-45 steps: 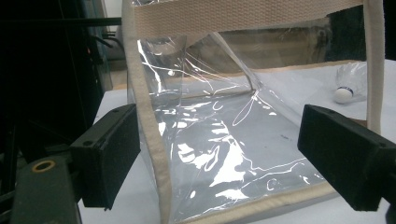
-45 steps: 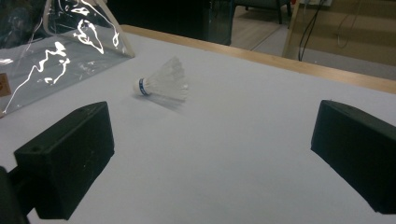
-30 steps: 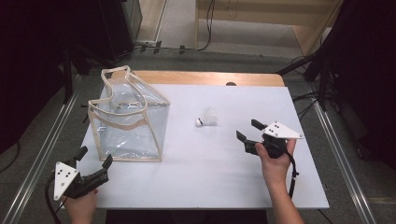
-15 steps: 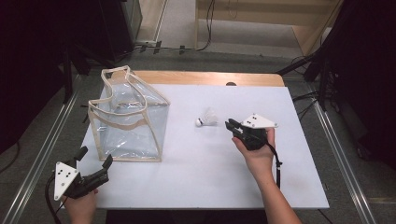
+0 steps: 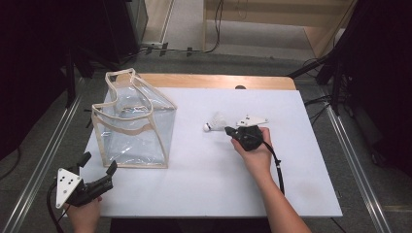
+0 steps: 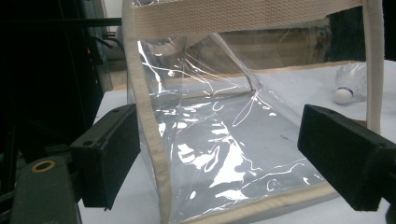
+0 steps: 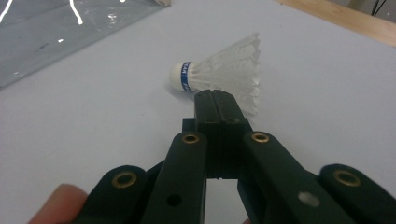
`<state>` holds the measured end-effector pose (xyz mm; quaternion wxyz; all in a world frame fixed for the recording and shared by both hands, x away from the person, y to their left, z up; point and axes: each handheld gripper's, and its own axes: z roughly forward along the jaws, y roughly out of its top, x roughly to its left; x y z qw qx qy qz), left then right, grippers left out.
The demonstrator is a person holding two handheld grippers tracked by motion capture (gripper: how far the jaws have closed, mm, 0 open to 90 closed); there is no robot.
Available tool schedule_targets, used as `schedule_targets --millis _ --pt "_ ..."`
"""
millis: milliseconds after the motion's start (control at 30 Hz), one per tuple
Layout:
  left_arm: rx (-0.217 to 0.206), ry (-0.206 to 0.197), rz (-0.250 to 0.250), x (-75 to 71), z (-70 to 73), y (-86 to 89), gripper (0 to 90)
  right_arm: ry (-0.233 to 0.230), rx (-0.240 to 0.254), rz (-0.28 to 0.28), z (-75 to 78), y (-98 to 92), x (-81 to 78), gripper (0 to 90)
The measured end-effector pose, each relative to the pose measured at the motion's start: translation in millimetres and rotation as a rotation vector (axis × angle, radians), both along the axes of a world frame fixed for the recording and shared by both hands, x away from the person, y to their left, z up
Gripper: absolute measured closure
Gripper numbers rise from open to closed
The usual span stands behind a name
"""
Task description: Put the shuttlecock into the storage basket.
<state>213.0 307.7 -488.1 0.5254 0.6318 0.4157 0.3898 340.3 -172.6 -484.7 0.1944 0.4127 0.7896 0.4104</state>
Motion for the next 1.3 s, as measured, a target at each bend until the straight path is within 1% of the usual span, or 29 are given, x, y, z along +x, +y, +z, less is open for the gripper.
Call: schedule_targets --millis 33,100,133,167,200,233,267,300,333,367,400,433,467,600,700,833,867,1233,1300 --pt "0.000 0.000 0.000 0.0 0.0 0.0 13.7 0.000 0.000 0.000 0.0 0.0 0.0 87.8" --pt "0.000 0.000 0.000 0.0 0.0 -0.1 13.7 0.016 -0.009 -0.007 -5.3 -0.6 5.4 87.9" --pt "0.001 0.001 -0.002 -0.3 0.0 0.0 13.7 0.038 -0.015 -0.015 -10.0 -1.1 10.0 87.8" --pt "0.001 0.001 -0.002 -0.3 0.0 0.0 13.7 0.038 -0.015 -0.015 -10.0 -1.1 10.0 87.8" --pt "0.000 0.000 -0.003 -0.3 0.0 0.0 13.7 0.056 -0.023 -0.021 -13.2 -2.2 14.3 87.9" --pt "-0.001 0.001 -0.002 -0.3 0.0 0.0 13.7 0.056 -0.023 -0.021 -13.2 -2.2 14.3 87.9" --pt "0.000 0.001 -0.001 -0.2 0.1 0.0 13.7 0.068 -0.012 -0.019 -14.6 -3.2 18.5 87.9" --pt "0.000 0.001 -0.001 -0.2 0.0 0.0 13.7 0.068 -0.012 -0.019 -14.6 -3.2 18.5 87.9" --pt "0.000 0.001 -0.001 -0.2 0.1 0.1 13.7 0.073 -0.029 -0.023 -14.6 -1.6 21.8 87.9" --pt "0.000 0.001 -0.001 -0.2 0.1 0.1 13.7 0.073 -0.029 -0.023 -14.6 -1.6 21.8 87.9" --pt "-0.001 0.000 -0.001 -0.1 0.1 0.1 13.7 0.078 -0.039 -0.015 -14.6 0.7 25.4 87.9" --pt "-0.001 0.001 -0.002 -0.2 0.1 0.2 13.7 0.078 -0.039 -0.015 -14.6 0.7 25.4 87.9" --pt "-0.001 0.001 -0.002 -0.3 0.1 0.3 13.7 0.084 -0.046 -0.015 -14.7 3.0 28.7 87.9" --pt "-0.005 0.000 -0.002 -0.3 0.1 0.5 13.7 0.100 -0.040 -0.027 -16.4 4.5 34.3 87.9" --pt "-0.005 0.001 -0.003 -0.3 0.2 0.8 13.7 0.104 -0.044 -0.026 -17.5 5.8 36.6 87.9" --pt "-0.005 0.000 -0.002 -0.2 0.2 0.8 13.7 0.113 -0.061 -0.023 -18.6 9.0 41.9 87.9" --pt "-0.005 0.000 -0.002 -0.2 0.2 0.9 13.7 0.114 -0.065 -0.031 -18.4 10.1 43.0 87.9" --pt "-0.006 -0.001 -0.003 -0.2 0.2 1.0 13.7 0.107 -0.069 -0.025 -14.9 19.9 60.4 87.9" --pt "-0.005 0.000 -0.002 -0.2 0.2 0.9 13.7 0.103 -0.078 -0.020 -13.6 24.7 65.4 87.8"
